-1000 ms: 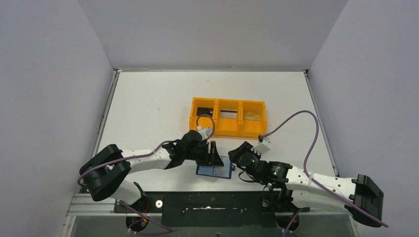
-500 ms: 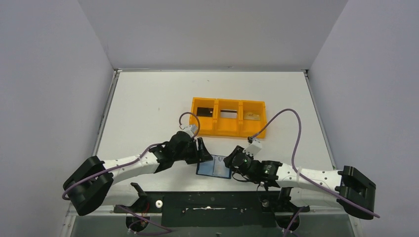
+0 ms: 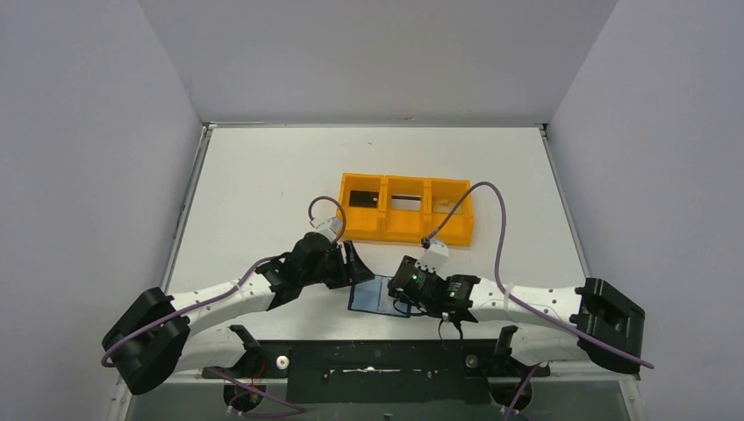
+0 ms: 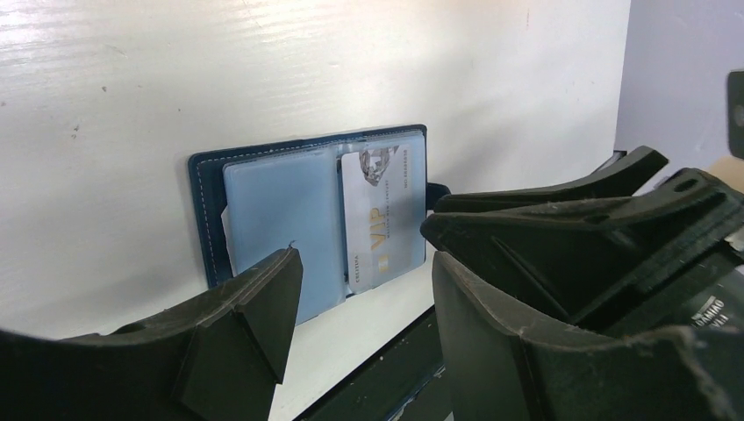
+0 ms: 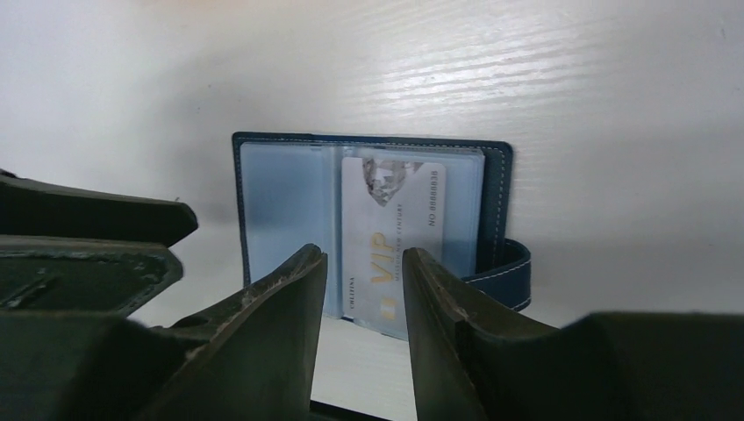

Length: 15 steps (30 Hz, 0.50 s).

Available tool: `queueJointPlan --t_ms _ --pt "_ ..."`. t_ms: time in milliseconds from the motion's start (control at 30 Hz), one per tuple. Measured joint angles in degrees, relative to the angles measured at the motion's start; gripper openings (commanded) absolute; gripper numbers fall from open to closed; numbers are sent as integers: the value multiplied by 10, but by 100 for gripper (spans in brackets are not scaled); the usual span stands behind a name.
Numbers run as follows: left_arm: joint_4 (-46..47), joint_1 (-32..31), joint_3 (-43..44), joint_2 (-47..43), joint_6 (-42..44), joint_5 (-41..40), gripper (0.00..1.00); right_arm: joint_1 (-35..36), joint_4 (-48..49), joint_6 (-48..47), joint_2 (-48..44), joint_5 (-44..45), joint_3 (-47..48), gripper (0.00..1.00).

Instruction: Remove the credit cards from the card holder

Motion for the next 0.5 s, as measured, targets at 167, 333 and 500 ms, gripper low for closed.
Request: queueJointPlan --t_ms 167,333,500 --pt "1 0 0 0 0 0 56 7 -5 -18 0 7 24 40" --pt "2 0 0 0 0 1 56 7 -7 -17 9 6 25 40" --pt "8 0 0 3 1 10 56 7 -14 0 28 5 19 37"
